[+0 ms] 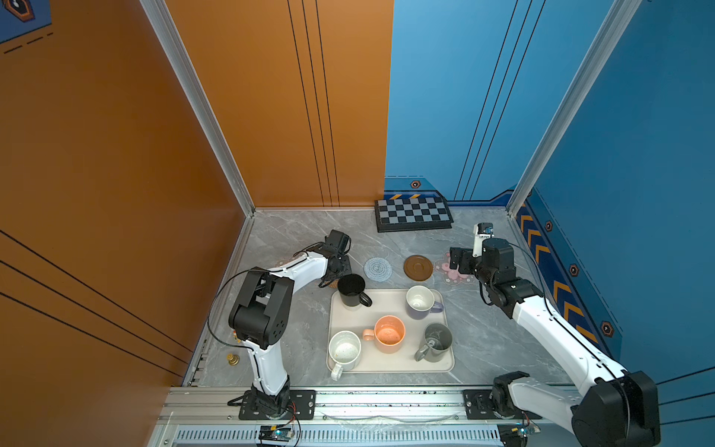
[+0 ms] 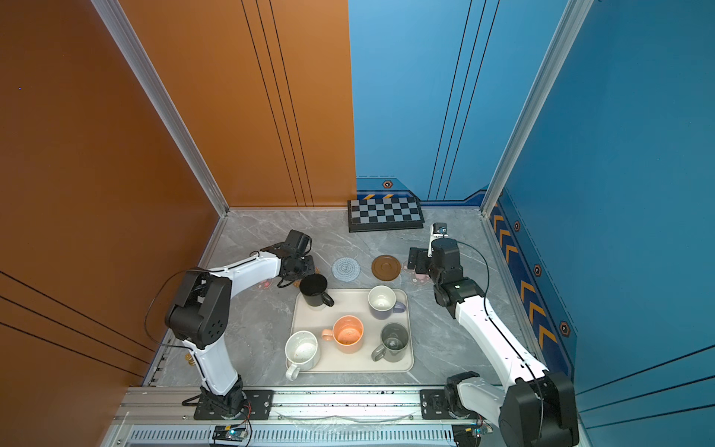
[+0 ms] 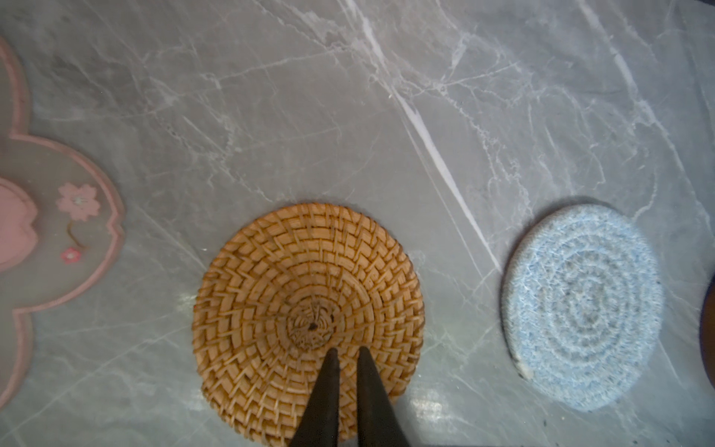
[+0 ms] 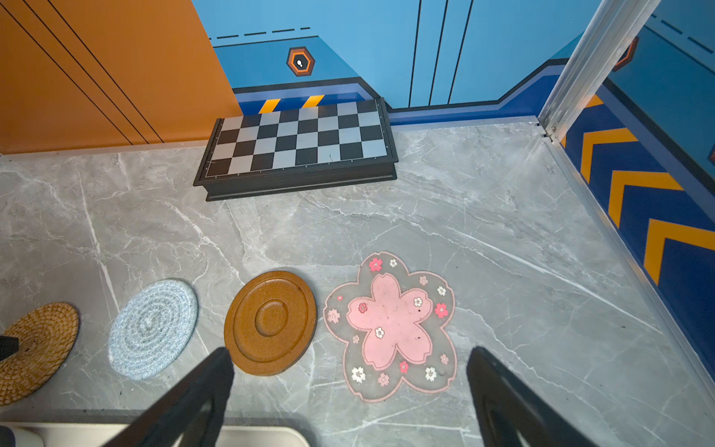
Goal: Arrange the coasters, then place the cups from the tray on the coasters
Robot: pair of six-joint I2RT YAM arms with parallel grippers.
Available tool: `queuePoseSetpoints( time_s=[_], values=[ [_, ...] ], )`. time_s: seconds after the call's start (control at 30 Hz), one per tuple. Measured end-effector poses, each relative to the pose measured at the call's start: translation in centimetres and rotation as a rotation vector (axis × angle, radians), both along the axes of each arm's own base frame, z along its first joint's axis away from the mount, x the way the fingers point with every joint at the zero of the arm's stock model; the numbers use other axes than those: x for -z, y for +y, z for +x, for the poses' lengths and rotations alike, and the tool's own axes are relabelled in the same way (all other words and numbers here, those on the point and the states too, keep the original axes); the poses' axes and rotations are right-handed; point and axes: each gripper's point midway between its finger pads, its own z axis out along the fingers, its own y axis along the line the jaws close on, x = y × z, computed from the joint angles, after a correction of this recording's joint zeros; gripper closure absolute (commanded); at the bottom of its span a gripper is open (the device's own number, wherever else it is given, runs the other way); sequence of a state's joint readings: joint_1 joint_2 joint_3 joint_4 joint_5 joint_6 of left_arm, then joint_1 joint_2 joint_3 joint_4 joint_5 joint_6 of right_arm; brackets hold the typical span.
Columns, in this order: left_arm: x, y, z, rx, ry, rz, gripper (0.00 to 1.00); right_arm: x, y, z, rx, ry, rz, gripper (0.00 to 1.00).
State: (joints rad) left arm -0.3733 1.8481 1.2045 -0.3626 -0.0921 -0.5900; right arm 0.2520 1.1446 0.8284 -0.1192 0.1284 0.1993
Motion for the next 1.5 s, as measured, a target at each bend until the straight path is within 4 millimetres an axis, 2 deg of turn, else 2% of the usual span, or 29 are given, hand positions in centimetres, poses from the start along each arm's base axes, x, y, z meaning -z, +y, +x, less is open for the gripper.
queuePoseSetpoints(
  time_s=[0.33, 0.6, 0.77, 0.97, 1.1, 1.3, 1.5],
  values=[
    [-0.2, -0.4, -0.1, 0.020, 0.002, -0.014, 0.85, 0.4, 0.7, -0.5, -0.009, 0.016, -0.036, 0.04],
    [-2.8, -1.3, -0.2, 0.075, -0.053, -0.041, 0.78, 0.5, 0.8, -0.6, -0.004, 0.019, -0.052, 0.03],
    [-3.7, -1.0, -0.1, 0.070, -0.068, -0.046, 0.80, 0.5, 0.7, -0.6, 0.003, 0.017, -0.060, 0.03],
    [-2.9, 0.9, -0.5, 0.019, -0.019, -0.035, 0.83, 0.5, 1.1, -0.7, -0.010, 0.019, -0.061, 0.03],
    [-1.0, 1.6, -0.3, -0.014, 0.028, -0.026, 0.84, -0.4, 1.5, -0.7, -0.022, 0.014, -0.062, 0.04],
    [1.9, 1.5, 0.6, -0.036, 0.096, -0.012, 0.87, -2.0, 3.1, -0.1, -0.057, -0.018, -0.055, 0.04],
    [2.0, 1.3, 1.9, -0.068, 0.093, -0.021, 0.88, -1.8, 4.7, 0.1, -0.096, -0.008, -0.063, 0.04]
  ],
)
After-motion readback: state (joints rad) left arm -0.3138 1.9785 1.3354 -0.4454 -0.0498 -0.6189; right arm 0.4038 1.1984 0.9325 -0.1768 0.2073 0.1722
